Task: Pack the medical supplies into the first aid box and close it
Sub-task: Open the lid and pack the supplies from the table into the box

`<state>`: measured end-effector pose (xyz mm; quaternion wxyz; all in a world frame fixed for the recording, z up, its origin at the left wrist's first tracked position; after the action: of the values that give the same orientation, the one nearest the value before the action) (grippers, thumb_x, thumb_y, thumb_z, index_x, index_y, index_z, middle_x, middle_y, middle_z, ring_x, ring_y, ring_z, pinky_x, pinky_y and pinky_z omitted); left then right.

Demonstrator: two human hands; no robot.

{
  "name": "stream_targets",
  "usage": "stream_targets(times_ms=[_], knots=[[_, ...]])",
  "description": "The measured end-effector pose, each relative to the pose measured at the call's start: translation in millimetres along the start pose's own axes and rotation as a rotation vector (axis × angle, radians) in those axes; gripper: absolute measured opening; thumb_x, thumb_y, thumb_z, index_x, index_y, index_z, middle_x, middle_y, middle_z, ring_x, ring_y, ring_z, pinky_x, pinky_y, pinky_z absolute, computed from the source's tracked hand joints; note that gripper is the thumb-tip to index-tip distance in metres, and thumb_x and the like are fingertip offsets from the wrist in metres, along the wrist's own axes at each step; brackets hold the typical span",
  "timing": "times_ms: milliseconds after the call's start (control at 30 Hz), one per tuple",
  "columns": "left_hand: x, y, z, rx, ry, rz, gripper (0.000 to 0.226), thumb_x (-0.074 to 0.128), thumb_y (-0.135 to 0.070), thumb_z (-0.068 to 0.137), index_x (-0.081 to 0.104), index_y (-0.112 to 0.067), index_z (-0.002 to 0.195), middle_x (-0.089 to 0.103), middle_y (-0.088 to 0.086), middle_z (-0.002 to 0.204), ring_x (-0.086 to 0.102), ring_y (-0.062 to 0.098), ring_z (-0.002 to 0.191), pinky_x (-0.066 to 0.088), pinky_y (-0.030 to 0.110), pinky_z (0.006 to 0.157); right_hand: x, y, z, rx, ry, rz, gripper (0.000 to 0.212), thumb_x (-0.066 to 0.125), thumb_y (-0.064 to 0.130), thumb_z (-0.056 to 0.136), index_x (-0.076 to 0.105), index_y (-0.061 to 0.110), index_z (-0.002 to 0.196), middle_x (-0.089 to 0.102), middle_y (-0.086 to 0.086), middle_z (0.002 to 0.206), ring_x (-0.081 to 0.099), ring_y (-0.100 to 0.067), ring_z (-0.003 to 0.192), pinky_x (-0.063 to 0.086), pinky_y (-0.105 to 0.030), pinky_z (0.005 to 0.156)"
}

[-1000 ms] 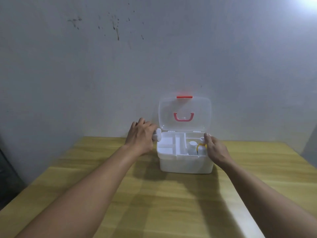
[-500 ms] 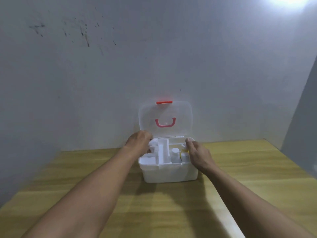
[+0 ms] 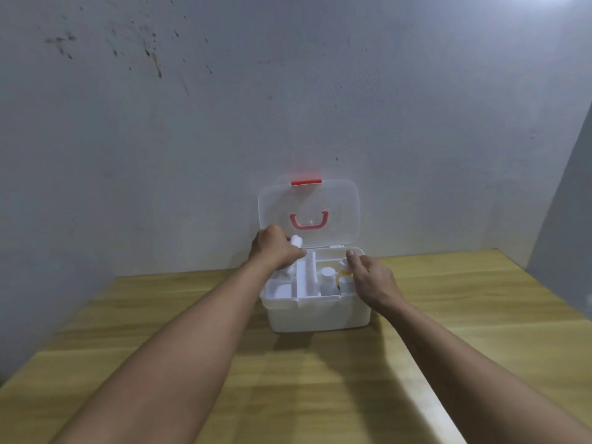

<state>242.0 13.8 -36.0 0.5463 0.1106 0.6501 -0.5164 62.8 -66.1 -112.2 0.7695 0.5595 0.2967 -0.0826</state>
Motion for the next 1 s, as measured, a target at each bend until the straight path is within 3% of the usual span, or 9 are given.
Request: stream_targets(times_ms=[133, 233, 300, 400, 467, 733, 867, 967, 1000], knots=[[16, 4, -6, -0.059, -0.010, -0.062, 0.052, 0.067, -0.050, 0.079, 0.067, 0.002, 0.081, 0.069, 0.017, 0.084, 0.065, 0.033, 0.078, 0.041, 0.029, 0.060, -2, 2, -1, 0.007, 0.000, 0.000, 0.056, 0.032, 0.054, 0.097, 0.070, 0.014, 0.105, 0.068, -0.019, 0.112, 0.058, -0.037, 0.109, 0.044, -0.038, 0.089], [22, 11, -12, -0.011, -0.053, -0.079, 0.033, 0.056, -0.032, 0.090, 0.070, -0.007, 0.073, 0.068, 0.013, 0.082, 0.062, 0.032, 0.081, 0.040, 0.027, 0.067, -2, 2, -2, 0.017, 0.004, -0.004, 0.056, 0.032, 0.055, 0.097, 0.069, 0.014, 0.106, 0.068, -0.018, 0.113, 0.058, -0.037, 0.110, 0.044, -0.038, 0.089], [24, 17, -15, 0.029, -0.051, -0.082, 0.018, 0.057, -0.020, 0.086, 0.074, -0.014, 0.083, 0.068, 0.011, 0.089, 0.062, 0.029, 0.089, 0.045, 0.027, 0.075, -1, 2, -2, 0.025, 0.008, -0.001, 0.056, 0.032, 0.054, 0.097, 0.069, 0.014, 0.105, 0.068, -0.018, 0.111, 0.058, -0.037, 0.109, 0.044, -0.038, 0.087], [21, 20, -20, 0.055, -0.065, -0.093, 0.028, 0.062, -0.018, 0.087, 0.070, -0.010, 0.112, 0.068, 0.010, 0.117, 0.060, 0.027, 0.111, 0.046, 0.031, 0.096, -2, 3, -2, 0.026, 0.012, 0.000, 0.056, 0.032, 0.053, 0.097, 0.069, 0.012, 0.100, 0.068, -0.019, 0.108, 0.058, -0.037, 0.107, 0.042, -0.036, 0.083], [15, 23, -23, 0.066, -0.081, -0.113, 0.033, 0.062, -0.018, 0.087, 0.067, -0.010, 0.119, 0.065, 0.011, 0.123, 0.059, 0.027, 0.116, 0.043, 0.031, 0.098, -2, 3, -3, 0.029, 0.018, 0.002, 0.057, 0.032, 0.053, 0.097, 0.069, 0.010, 0.099, 0.068, -0.019, 0.106, 0.057, -0.037, 0.106, 0.041, -0.036, 0.083], [-39, 76, -48, 0.048, -0.241, -0.102, 0.026, 0.065, -0.020, 0.084, 0.072, -0.009, 0.107, 0.070, 0.010, 0.111, 0.064, 0.029, 0.101, 0.048, 0.031, 0.088, -1, 5, -4, 0.035, 0.023, -0.034, 0.057, 0.030, 0.051, 0.098, 0.067, 0.009, 0.112, 0.064, -0.024, 0.118, 0.054, -0.040, 0.114, 0.040, -0.039, 0.090], [-51, 134, -75, -0.064, -0.103, -0.020, 0.038, 0.068, -0.028, 0.084, 0.066, -0.012, 0.118, 0.070, 0.006, 0.114, 0.064, 0.023, 0.102, 0.047, 0.029, 0.089, -3, 10, -5, 0.038, 0.019, -0.064, 0.058, 0.029, 0.049, 0.099, 0.065, 0.007, 0.118, 0.060, -0.027, 0.123, 0.051, -0.042, 0.118, 0.039, -0.040, 0.095], [-46, 178, -101, -0.194, 0.029, -0.036, 0.050, 0.070, -0.038, 0.081, 0.060, -0.019, 0.126, 0.074, 0.013, 0.103, 0.068, 0.024, 0.081, 0.051, 0.031, 0.074, -3, 10, -6, 0.039, 0.014, -0.054, 0.059, 0.030, 0.049, 0.099, 0.066, 0.005, 0.117, 0.061, -0.028, 0.122, 0.052, -0.042, 0.118, 0.039, -0.041, 0.096], [-43, 189, -109, -0.205, 0.047, -0.014, 0.053, 0.070, -0.041, 0.080, 0.059, -0.021, 0.127, 0.073, 0.013, 0.106, 0.068, 0.026, 0.083, 0.052, 0.031, 0.074, -4, 10, -6, 0.040, 0.011, -0.053, 0.060, 0.030, 0.049, 0.099, 0.066, 0.005, 0.116, 0.061, -0.028, 0.121, 0.052, -0.042, 0.117, 0.040, -0.041, 0.095]])
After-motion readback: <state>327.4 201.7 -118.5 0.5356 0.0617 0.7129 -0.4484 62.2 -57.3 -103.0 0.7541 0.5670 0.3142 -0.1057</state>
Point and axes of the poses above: each hand's wrist, its own z-axis towards the middle knuckle, its own x-axis out of the palm, y = z × x, the point moved 3 cm from there along z, towards the middle knuckle
